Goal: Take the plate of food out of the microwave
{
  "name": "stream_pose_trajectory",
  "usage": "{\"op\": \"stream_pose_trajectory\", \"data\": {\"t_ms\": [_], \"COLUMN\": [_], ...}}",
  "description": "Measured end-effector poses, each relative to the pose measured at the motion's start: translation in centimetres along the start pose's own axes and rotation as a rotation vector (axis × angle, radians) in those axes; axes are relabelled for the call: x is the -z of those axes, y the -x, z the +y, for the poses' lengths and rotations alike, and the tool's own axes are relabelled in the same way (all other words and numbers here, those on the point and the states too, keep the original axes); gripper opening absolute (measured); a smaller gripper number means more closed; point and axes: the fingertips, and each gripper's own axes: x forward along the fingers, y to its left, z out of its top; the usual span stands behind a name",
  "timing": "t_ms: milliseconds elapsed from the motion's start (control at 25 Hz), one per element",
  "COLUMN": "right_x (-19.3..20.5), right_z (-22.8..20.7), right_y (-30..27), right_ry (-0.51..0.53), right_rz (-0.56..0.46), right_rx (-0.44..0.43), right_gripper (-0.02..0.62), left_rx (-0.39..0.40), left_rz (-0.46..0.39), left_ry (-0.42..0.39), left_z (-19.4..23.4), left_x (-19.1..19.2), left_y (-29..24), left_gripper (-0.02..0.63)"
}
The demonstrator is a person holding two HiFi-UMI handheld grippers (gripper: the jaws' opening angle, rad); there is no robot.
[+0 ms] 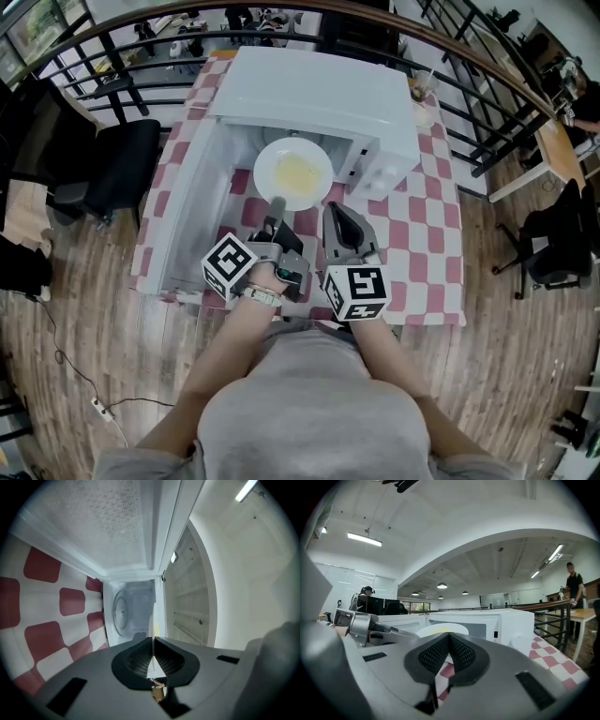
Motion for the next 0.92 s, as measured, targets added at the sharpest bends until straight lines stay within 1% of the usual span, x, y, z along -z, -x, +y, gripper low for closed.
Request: {"op": "stream_pose_trajectory", "data": {"t_ms": [440,920], "right_x": [-0.14,-0.38], "right_z": [0.11,0.17], "right_y": [0.85,1.13], "right_ry": [0.039,0.043], "right_rz": [0.002,-0.002], "right_rx": [0.033,0.053], "right_gripper": [0.025,0.025], "left_rx": [0.011,0.014], "left_rz": [0.008,0.02], "left_ry": [0.015,0.022], "left_z": [-0.49,-0.73], "left_x": [0.43,0.68], "left_y": [0.51,0.75], "left_gripper": [0.017,0.017]}}
